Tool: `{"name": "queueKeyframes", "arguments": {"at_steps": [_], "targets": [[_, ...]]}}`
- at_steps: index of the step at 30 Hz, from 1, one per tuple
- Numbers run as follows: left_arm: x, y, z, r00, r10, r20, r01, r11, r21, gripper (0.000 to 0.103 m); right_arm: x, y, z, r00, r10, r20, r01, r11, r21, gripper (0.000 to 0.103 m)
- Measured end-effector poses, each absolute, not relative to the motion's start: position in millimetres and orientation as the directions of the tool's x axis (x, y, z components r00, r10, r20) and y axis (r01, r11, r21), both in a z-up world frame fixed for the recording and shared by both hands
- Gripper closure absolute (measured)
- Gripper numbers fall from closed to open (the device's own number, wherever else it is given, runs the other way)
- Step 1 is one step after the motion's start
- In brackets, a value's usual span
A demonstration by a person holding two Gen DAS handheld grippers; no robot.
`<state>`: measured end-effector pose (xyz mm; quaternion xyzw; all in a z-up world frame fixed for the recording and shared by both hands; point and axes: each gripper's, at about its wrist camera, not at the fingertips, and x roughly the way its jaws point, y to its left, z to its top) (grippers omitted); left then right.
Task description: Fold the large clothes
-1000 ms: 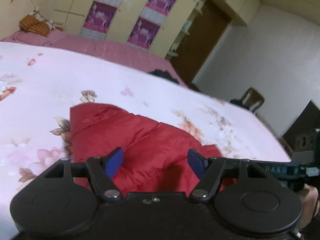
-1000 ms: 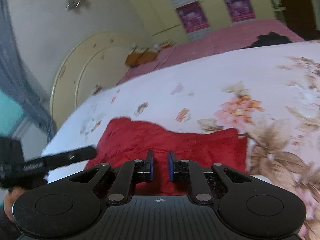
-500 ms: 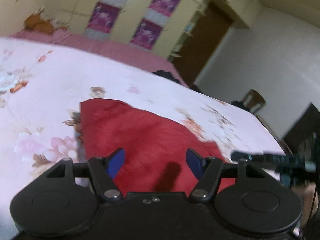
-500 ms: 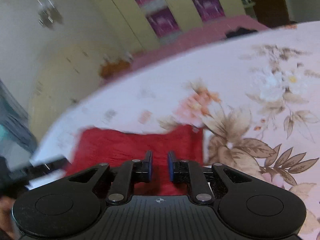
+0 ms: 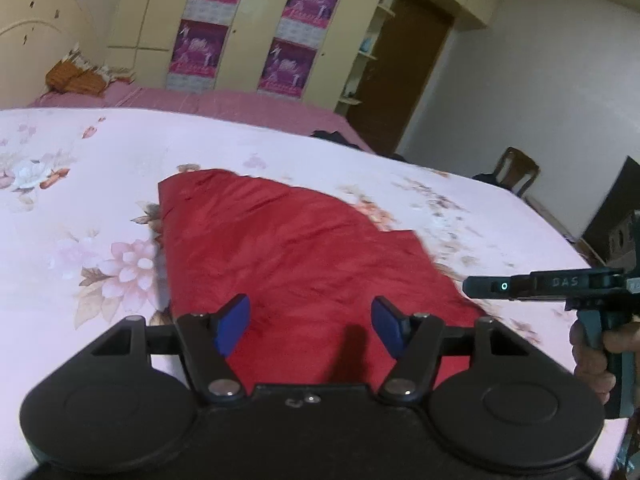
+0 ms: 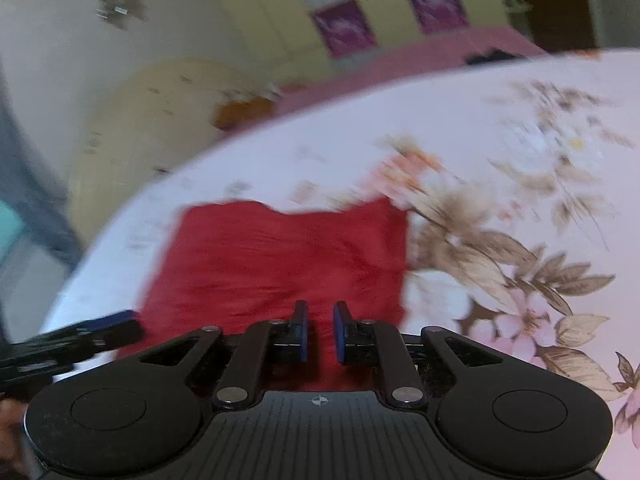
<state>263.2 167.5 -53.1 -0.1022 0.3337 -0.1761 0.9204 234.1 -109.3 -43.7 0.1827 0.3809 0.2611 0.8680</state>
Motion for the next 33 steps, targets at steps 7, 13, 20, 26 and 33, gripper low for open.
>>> {"name": "queueKeyframes", "arguments": {"at_steps": [7, 13, 20, 26, 33], "targets": [[213, 147, -70, 0.697, -0.365, -0.617, 0.248, 0.930, -0.270, 0.036, 182, -83, -53, 0.511, 0.591, -0.624, -0.433, 0.804, 0.408, 0.090], [209, 140, -69, 0.702, -0.318, -0.638, 0.214, 0.948, -0.237, 0.039, 180, -89, -63, 0.506, 0.584, -0.634, -0.374, 0.812, 0.449, 0.090], [161, 133, -55, 0.726, -0.307, -0.616, 0.204, 0.951, -0.233, 0.042, 133, -86, -28, 0.500, 0.655, -0.566, -0.488, 0.753, 0.441, 0.089], [156, 130, -68, 0.721, -0.280, -0.633, 0.173, 0.958, -0.228, 0.042, 125, -81, -51, 0.475, 0.617, -0.628, -0.468, 0.781, 0.413, 0.090], [156, 126, -74, 0.729, -0.243, -0.640, 0.155, 0.969, -0.191, 0.042, 127, -81, -70, 0.467, 0.576, -0.671, -0.443, 0.809, 0.386, 0.090]]}}
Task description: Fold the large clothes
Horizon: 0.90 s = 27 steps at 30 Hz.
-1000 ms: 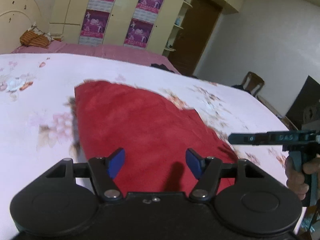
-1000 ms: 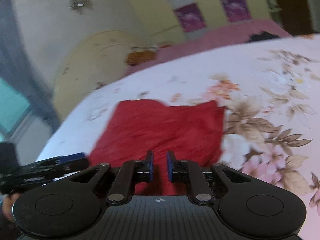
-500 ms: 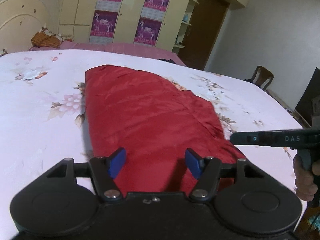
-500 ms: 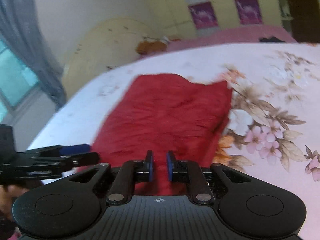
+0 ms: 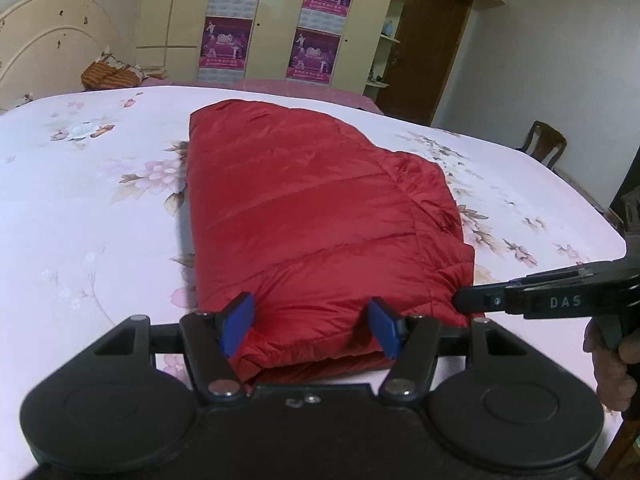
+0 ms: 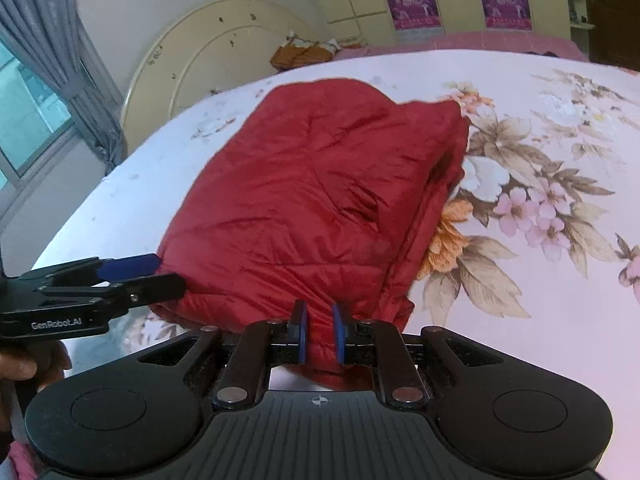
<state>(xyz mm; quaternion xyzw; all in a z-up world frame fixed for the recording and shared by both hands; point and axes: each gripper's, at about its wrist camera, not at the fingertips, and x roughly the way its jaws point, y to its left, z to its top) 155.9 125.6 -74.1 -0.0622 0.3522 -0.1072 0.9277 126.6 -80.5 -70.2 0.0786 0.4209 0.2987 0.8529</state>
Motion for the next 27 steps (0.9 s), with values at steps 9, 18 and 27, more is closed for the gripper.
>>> {"name": "queueKeyframes", "arguments": {"at_steps": [9, 18, 27], "targets": [[156, 127, -77, 0.733, -0.233, -0.639, 0.146, 0.971, -0.187, 0.042, 132, -79, -79, 0.458, 0.560, -0.690, -0.423, 0.820, 0.385, 0.090], [153, 127, -78, 0.726, -0.215, -0.653, 0.134, 0.976, -0.172, 0.042, 131, -79, -78, 0.457, 0.551, -0.698, -0.417, 0.826, 0.379, 0.090], [135, 125, -69, 0.708, -0.167, -0.686, 0.108, 0.986, -0.129, 0.042, 107, -102, -61, 0.489, 0.550, -0.677, -0.398, 0.831, 0.388, 0.089]]}}
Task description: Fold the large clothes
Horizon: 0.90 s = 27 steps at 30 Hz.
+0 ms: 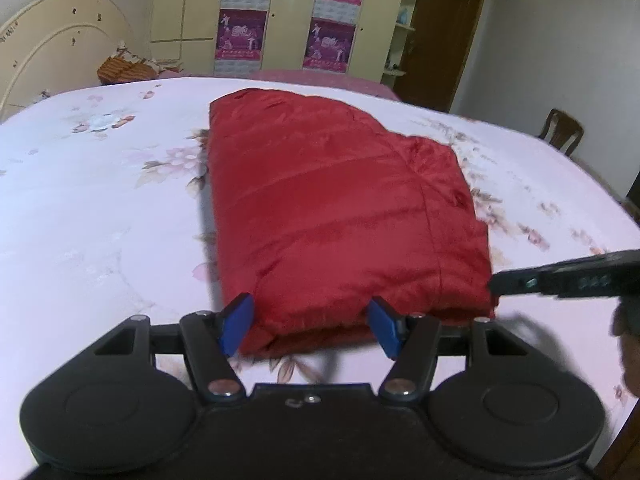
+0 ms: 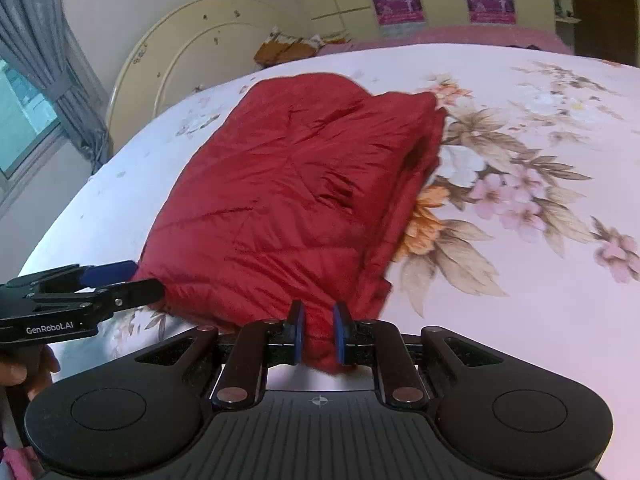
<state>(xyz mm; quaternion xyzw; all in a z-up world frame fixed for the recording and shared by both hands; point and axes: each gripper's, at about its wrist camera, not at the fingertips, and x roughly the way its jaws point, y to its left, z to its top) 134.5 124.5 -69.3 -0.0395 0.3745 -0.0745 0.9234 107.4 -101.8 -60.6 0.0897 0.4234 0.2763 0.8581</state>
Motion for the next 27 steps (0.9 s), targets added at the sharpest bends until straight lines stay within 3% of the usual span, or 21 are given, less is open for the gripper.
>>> {"name": "queueKeyframes", "arguments": {"at_steps": [7, 8, 9, 10, 11, 12, 13, 27], "targets": [[116, 111, -68, 0.710, -0.153, -0.687, 0.076, 0.987, -0.141, 0.042, 85, -117, -51, 0.520, 0.523, -0.675, -0.375, 0.850, 0.370, 0.089], [114, 107, -66, 0.715, -0.139, -0.686, 0.061, 0.989, -0.136, 0.038, 83, -117, -51, 0.525, 0.514, -0.679, -0.367, 0.856, 0.365, 0.089], [111, 103, -61, 0.727, -0.120, -0.676, 0.040, 0.990, -0.132, 0.030, 80, -118, -49, 0.538, 0.494, -0.683, -0.354, 0.868, 0.348, 0.089], [106, 99, -56, 0.746, -0.096, -0.659, 0.018, 0.992, -0.125, 0.002, 77, -118, -46, 0.559, 0.464, -0.687, -0.337, 0.884, 0.323, 0.086], [98, 95, -50, 0.775, -0.063, -0.629, -0.006, 0.994, -0.107, 0.000, 73, -118, -43, 0.576, 0.442, -0.688, -0.323, 0.896, 0.305, 0.043], [91, 89, -43, 0.796, -0.044, -0.603, -0.012, 0.996, -0.088, 0.000, 67, -120, -38, 0.600, 0.429, -0.676, -0.315, 0.902, 0.294, 0.015], [86, 85, -38, 0.800, -0.050, -0.598, -0.002, 0.996, -0.085, 0.000, 58, -125, -31, 0.640, 0.440, -0.630, -0.334, 0.898, 0.288, 0.000], [-6, 46, 20, 0.806, 0.001, -0.592, -0.056, 0.996, -0.075, 0.000, -50, -132, 40, 0.707, 0.318, -0.631, -0.311, 0.942, 0.127, 0.000]]}}
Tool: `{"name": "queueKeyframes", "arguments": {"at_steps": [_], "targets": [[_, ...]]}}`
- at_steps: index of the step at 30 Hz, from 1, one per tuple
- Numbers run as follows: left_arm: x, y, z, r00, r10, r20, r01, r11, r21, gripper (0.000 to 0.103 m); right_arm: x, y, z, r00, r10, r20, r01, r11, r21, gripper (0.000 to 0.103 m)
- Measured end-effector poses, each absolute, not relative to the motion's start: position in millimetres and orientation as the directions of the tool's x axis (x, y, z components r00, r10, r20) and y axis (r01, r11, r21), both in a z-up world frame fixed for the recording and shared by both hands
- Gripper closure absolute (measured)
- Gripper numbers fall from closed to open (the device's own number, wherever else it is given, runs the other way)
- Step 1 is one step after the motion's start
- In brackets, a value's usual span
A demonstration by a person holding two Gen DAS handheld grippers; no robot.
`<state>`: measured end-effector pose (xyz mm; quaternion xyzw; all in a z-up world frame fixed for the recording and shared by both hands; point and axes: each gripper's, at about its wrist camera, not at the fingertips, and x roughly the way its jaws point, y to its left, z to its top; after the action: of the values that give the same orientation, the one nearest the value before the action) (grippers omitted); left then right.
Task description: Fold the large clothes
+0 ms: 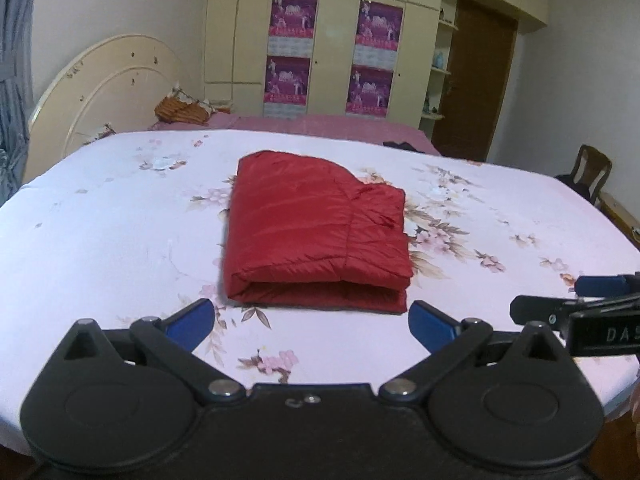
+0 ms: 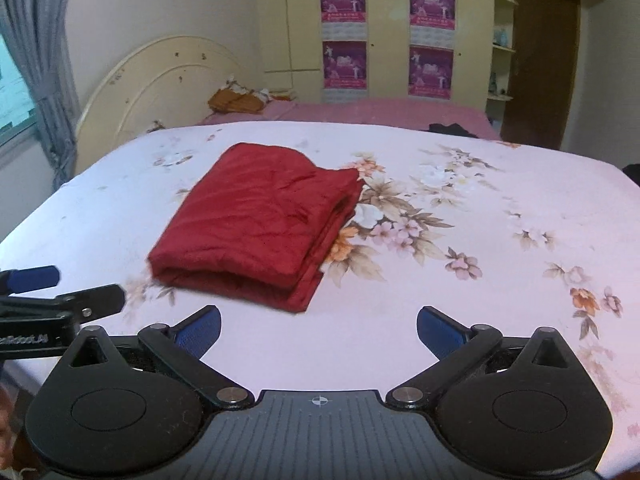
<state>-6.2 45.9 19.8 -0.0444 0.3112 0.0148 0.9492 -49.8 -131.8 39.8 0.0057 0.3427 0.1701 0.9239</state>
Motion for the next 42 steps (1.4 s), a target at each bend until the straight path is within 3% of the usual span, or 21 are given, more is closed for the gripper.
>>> {"name": "queueKeyframes", "arguments": {"at_steps": [10, 15, 42], "targets": [[-50, 36, 31, 0.827, 0.007, -0.562, -0.056, 0.996, -0.070, 0.000, -102, -155, 53, 0.754, 0.266, -0.600, -0.227, 0.964, 0.141, 0.000], [-55, 36, 35, 0.832, -0.015, -0.555, -0.057, 0.992, -0.112, 0.000, -107, -153, 56, 0.753, 0.272, -0.599, -0.239, 0.961, 0.137, 0.000], [-57, 29, 40, 0.845, -0.008, -0.535, -0.048, 0.995, -0.091, 0.000, -104, -159, 57, 0.761, 0.279, -0.585, -0.246, 0.960, 0.138, 0.000]]}}
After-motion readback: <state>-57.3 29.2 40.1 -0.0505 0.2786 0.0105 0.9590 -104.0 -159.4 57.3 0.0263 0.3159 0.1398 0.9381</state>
